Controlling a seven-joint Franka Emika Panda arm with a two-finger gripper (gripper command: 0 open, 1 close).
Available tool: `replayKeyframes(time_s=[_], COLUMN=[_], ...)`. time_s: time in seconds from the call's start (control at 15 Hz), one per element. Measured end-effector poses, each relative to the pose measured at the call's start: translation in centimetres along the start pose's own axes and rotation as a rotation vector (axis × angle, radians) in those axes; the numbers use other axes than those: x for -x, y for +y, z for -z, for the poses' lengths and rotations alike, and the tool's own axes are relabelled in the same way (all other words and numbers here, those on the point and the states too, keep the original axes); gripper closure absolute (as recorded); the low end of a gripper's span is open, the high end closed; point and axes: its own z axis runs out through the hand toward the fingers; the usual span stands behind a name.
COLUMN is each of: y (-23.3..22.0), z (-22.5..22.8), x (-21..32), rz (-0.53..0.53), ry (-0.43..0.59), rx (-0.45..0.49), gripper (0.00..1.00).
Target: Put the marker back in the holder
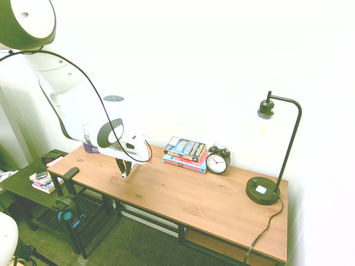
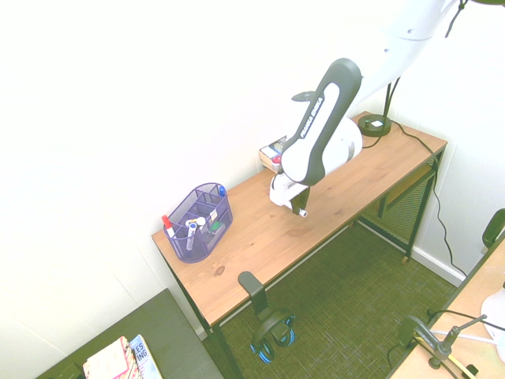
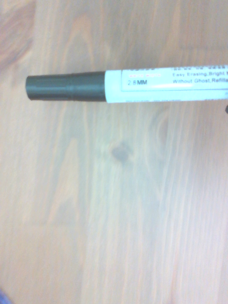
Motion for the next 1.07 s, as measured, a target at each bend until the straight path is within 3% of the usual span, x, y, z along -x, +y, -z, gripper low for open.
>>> replayKeyframes(time_s=[0.33,0.47,0.6,0.87,1.07], y=[-6.9,-9.6,-11.9,-15.3,-15.9], z=[13.8,17.1,17.0,12.2,12.6], x=[2.9,2.3,1.2,0.1,-2.5], rz=[-0.157,-0.247,-0.332,-0.504,-0.654], ry=[-0.228,-0.311,-0.405,-0.609,-0.7], rx=[-0.121,-0.173,-0.188,-0.193,-0.231], gripper=[1.0,1.0,1.0,1.0,1.0])
